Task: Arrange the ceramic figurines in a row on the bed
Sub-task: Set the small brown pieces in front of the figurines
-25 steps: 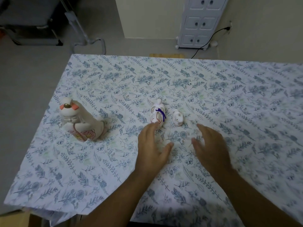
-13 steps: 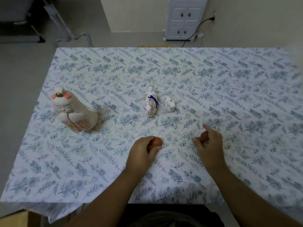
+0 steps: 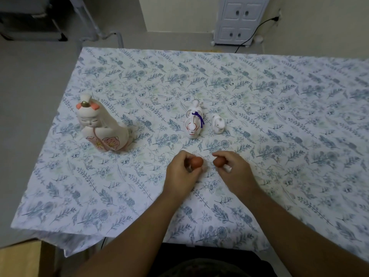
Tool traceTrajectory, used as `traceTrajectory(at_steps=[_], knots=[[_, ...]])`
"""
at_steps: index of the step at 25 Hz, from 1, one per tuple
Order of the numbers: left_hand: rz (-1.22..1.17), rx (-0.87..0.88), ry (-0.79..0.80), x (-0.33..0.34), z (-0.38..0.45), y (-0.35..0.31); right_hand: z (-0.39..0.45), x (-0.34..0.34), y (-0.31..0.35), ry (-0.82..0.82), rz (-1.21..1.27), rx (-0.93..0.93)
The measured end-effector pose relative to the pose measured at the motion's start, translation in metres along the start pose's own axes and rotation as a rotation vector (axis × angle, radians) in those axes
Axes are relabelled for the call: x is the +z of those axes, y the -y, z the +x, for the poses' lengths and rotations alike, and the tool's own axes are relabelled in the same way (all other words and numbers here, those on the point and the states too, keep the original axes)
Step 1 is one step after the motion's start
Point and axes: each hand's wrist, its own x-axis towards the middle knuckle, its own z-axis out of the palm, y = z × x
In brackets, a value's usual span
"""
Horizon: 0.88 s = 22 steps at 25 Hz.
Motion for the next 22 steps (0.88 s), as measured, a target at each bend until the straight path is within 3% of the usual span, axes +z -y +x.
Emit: traceTrajectory(at_steps=[2,7,13,22], knots=[[-0.058,-0.023,-0.056,0.007,0.004,0.0,0.002,0.0,-0.007,0.01,-0.039,-0.056],[-0.068,-0.024,-0.093,0.027,0.006,-0.002,0.004,-0.006,-0.018,0.139,0.118,0.166],[0.114,0.098,0.003,0.025,-0.009,0.006,0.007,-0.008,-0.019,0.164,0.047,0.079],[0.174,0.057,-0.015,0.02,-0.015,-0.002,0.005,-0.005,-0.018,0.22,-0.007,0.044]])
